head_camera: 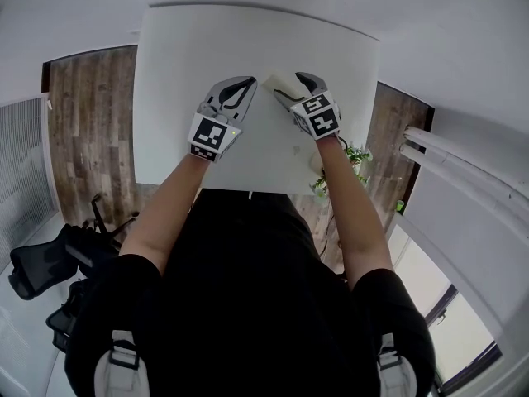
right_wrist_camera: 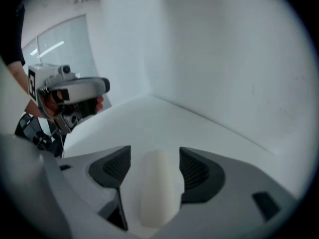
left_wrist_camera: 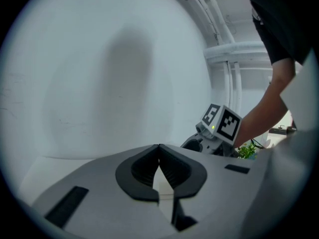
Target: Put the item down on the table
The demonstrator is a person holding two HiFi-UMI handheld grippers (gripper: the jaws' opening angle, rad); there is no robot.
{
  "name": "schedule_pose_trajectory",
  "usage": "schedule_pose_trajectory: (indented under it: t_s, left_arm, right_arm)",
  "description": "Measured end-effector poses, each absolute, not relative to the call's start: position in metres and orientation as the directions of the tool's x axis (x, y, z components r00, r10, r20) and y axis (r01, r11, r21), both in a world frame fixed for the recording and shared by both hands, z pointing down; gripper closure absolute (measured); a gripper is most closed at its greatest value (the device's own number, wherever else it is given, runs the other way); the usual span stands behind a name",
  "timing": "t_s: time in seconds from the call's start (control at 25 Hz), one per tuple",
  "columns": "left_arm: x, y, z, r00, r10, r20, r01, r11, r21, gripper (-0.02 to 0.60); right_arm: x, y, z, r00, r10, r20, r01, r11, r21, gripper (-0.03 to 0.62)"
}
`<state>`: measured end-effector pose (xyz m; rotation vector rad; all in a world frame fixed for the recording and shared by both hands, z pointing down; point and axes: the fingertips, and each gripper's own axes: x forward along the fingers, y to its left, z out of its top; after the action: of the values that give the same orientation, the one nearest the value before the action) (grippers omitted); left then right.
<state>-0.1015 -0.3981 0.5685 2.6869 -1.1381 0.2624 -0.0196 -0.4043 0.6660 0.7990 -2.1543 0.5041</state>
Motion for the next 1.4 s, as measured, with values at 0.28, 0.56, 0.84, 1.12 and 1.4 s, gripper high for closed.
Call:
schedule_pose_trajectory:
  t_s: [0.28,0.56,0.84,1.12,1.4]
  left_arm:
    - [-0.092,-0.37,0.515,0.667,-0.717,0.203,-0.742,-0.665,0.087,0.586]
    - [-0.064,-0.31,0.444,0.695,-0.712,0.103,-0.718,-0.694,0.048,0.567]
    - [-0.036,-0.234,0.391,0.711,-0.702,0.044,-0.703,-0.71,0.03,0.566]
    - [-0.008,-0.172,0.352,0.724,-0.69,0.006,-0.69,-0.724,0.007,0.581]
    - [0.013,-0.129,0.336,0.705,-0.709,-0.007,-0.709,-0.705,-0.002,0.586]
  right_arm:
    - [-0.001,-0.388,0.53,-0.662,-0.57,0.487,-0.705,0.694,-0.145,0.287]
    - [0.028,-0.328,0.411,-0.722,-0.641,0.262,-0.678,0.731,-0.08,0.287]
    - [0.05,-0.245,0.351,-0.78,-0.613,0.13,-0.621,0.782,-0.04,0.29]
    - [0.068,-0.166,0.334,-0.83,-0.556,0.048,-0.557,0.83,-0.024,0.37]
    - [0.082,-0.117,0.329,-0.849,-0.529,0.008,-0.529,0.847,-0.062,0.446]
